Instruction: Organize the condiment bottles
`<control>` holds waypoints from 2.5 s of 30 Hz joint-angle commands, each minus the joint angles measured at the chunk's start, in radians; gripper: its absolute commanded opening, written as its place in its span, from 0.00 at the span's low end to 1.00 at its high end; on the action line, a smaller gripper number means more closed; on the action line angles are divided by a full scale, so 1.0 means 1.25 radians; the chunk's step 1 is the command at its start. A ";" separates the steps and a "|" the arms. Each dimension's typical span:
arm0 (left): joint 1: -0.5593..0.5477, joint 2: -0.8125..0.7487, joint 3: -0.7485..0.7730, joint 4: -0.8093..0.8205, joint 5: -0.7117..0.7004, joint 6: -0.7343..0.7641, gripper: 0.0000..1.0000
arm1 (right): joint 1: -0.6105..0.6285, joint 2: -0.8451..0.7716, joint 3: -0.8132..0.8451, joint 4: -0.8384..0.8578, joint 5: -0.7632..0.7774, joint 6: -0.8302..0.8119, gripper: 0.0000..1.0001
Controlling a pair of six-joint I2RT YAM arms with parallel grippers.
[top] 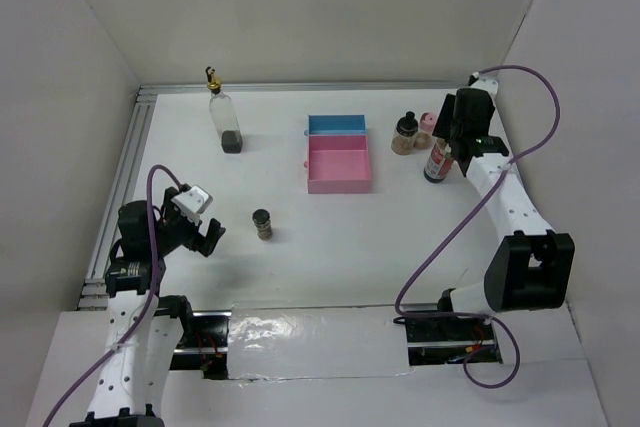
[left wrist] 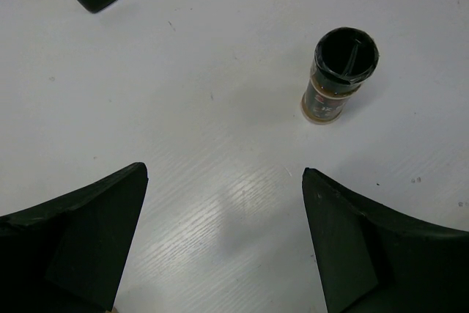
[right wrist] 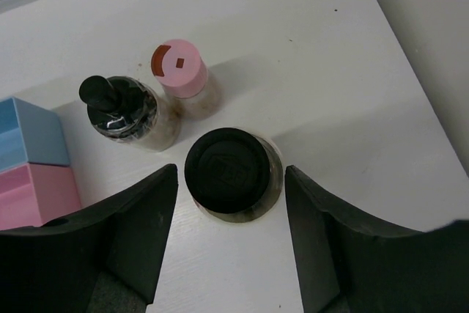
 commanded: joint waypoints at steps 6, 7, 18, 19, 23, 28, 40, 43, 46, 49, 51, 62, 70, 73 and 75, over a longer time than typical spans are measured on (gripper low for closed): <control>-0.002 -0.001 0.018 0.010 0.001 -0.013 0.99 | -0.027 0.001 -0.042 0.172 0.022 -0.069 0.57; -0.001 -0.001 0.020 0.011 0.003 -0.013 0.99 | -0.029 0.002 -0.043 0.182 0.005 -0.077 0.58; -0.002 -0.001 0.020 0.010 0.008 -0.010 0.99 | -0.048 -0.105 -0.080 0.205 -0.020 -0.168 0.00; -0.001 0.002 0.020 0.010 0.011 -0.010 0.99 | -0.050 -0.133 -0.081 0.204 -0.035 -0.181 0.00; -0.001 0.008 0.020 0.010 0.016 -0.009 0.99 | -0.051 -0.170 0.001 0.105 -0.085 -0.210 0.00; -0.002 0.013 0.019 0.010 0.012 -0.010 0.99 | -0.042 -0.188 0.203 -0.052 -0.243 -0.302 0.00; -0.002 0.074 0.071 0.015 -0.026 -0.008 0.99 | 0.130 -0.035 0.335 0.146 -0.533 -0.152 0.00; -0.001 0.097 0.103 0.008 -0.015 0.011 0.99 | 0.195 0.051 0.395 0.198 -0.474 -0.153 0.00; -0.001 0.130 0.135 -0.003 0.000 0.017 0.99 | 0.242 0.150 0.487 0.189 -0.433 -0.175 0.00; -0.001 0.161 0.164 -0.013 0.011 0.005 0.99 | 0.263 0.227 0.538 0.193 -0.380 -0.192 0.00; -0.002 0.177 0.179 -0.012 0.011 -0.008 0.99 | 0.263 0.258 0.531 0.222 -0.366 -0.197 0.00; -0.002 0.263 0.227 -0.004 0.024 -0.030 0.99 | 0.228 0.383 0.596 0.275 -0.424 -0.183 0.00; -0.002 0.282 0.231 0.003 0.030 -0.027 0.99 | 0.219 0.437 0.571 0.304 -0.425 -0.175 0.00; -0.001 0.289 0.234 0.010 0.045 -0.030 0.99 | 0.213 0.451 0.569 0.311 -0.424 -0.180 0.00; -0.001 0.296 0.237 0.015 0.049 -0.035 0.99 | 0.214 0.455 0.551 0.317 -0.431 -0.196 0.00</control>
